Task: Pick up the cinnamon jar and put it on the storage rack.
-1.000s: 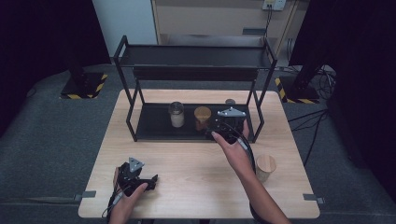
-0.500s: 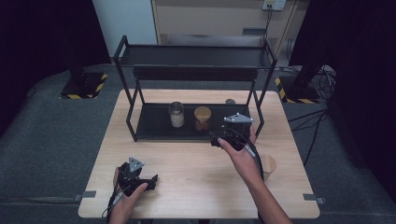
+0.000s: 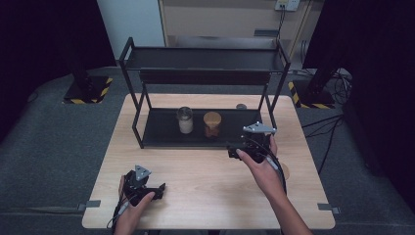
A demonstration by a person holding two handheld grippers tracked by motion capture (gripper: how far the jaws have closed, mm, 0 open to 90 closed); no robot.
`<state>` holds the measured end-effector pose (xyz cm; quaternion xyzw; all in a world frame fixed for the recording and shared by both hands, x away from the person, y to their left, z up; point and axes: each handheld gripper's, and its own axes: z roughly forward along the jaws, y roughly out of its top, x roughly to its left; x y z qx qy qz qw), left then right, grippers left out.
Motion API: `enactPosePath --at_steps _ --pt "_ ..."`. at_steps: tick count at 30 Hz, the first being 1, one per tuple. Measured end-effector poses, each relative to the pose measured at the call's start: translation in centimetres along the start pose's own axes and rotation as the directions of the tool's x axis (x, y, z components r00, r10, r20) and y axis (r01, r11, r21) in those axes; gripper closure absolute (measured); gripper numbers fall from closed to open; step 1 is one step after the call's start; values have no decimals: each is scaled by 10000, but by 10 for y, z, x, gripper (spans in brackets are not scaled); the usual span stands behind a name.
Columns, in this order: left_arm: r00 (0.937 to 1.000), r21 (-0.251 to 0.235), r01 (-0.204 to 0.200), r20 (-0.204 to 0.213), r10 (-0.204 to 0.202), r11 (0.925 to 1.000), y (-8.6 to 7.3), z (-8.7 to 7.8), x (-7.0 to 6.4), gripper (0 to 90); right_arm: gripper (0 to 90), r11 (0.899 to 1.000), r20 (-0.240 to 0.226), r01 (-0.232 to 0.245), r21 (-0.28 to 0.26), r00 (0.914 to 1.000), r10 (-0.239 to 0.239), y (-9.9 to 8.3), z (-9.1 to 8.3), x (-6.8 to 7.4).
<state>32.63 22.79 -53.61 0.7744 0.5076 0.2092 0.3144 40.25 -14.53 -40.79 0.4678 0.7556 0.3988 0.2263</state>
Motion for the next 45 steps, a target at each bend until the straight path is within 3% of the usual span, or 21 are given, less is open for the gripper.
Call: enactPosePath --at_steps 45 --pt "10000 -1 -1 -1 1 10000 0 0 0 0 30 9996 189 80 268 9998 -86 -33 -40 -23"
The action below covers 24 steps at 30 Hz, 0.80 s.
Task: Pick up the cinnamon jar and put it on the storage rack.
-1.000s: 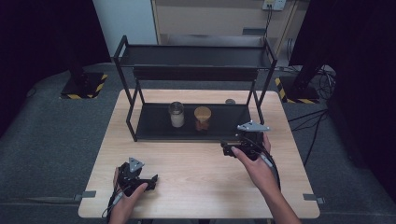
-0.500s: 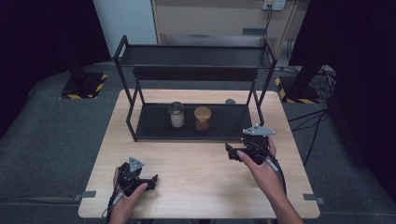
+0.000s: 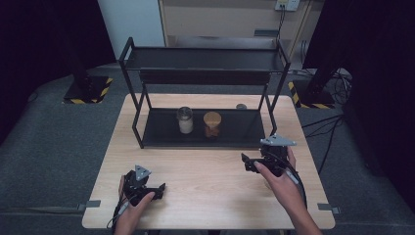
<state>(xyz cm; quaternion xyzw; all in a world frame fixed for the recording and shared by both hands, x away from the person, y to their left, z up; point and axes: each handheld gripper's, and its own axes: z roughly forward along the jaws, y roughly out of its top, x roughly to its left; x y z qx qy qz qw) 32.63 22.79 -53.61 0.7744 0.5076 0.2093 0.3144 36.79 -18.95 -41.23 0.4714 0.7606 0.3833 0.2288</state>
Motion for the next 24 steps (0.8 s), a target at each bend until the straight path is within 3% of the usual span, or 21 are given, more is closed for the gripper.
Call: enactPosePath --at_steps 11,24 --pt "10000 -2 3 2 -3 10000 0 0 0 0 30 9998 169 122 147 9998 -125 -10 -8 -10" --pt "10000 -1 2 2 -2 10000 0 0 0 0 30 9998 428 -91 175 9991 84 -20 -17 -22"
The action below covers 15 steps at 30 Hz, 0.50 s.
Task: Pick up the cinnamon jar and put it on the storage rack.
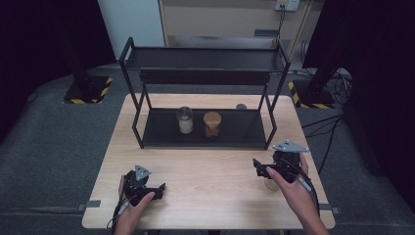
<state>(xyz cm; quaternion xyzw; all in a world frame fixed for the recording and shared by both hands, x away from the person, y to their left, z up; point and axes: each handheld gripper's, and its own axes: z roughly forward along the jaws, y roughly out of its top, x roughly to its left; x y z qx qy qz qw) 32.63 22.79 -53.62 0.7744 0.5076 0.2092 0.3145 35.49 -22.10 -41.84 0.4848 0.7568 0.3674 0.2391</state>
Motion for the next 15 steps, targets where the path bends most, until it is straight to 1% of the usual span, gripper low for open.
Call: enactPosePath --at_steps 10,15 --pt "10000 0 -2 -1 2 10000 0 0 0 0 30 9999 194 113 68 9997 -114 -6 -6 -6" --pt "10000 0 -1 -1 1 10000 0 0 0 0 30 9999 269 51 118 9996 -55 -11 -8 -11"
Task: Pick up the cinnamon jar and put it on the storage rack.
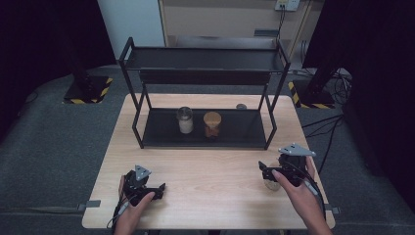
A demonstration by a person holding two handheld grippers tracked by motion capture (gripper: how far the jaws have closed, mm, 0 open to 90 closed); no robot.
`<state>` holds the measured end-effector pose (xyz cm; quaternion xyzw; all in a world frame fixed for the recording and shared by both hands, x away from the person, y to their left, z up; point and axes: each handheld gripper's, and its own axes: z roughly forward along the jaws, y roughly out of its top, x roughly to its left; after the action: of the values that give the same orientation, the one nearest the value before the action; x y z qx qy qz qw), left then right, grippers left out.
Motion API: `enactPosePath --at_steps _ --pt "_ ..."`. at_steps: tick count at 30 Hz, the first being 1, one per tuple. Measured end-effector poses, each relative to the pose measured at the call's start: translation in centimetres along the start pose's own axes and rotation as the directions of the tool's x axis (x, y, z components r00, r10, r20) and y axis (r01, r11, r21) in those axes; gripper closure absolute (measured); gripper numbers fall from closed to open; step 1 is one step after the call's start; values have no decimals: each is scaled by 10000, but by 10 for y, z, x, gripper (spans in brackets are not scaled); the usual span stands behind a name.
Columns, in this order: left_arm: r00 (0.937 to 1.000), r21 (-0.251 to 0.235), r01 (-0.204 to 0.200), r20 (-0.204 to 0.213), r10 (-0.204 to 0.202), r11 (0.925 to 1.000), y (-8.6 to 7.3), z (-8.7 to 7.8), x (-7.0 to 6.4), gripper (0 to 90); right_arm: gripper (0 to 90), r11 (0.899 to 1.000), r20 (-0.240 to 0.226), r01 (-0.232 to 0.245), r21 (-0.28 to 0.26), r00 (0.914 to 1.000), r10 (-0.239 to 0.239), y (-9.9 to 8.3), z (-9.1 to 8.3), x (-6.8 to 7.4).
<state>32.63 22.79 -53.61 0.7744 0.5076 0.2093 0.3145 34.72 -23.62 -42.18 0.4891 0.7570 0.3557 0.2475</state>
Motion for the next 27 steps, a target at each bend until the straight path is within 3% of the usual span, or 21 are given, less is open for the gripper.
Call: enactPosePath --at_steps 27 --pt "10000 0 1 3 -1 10000 0 0 0 0 30 9986 527 -528 103 9972 522 -28 -12 -24"
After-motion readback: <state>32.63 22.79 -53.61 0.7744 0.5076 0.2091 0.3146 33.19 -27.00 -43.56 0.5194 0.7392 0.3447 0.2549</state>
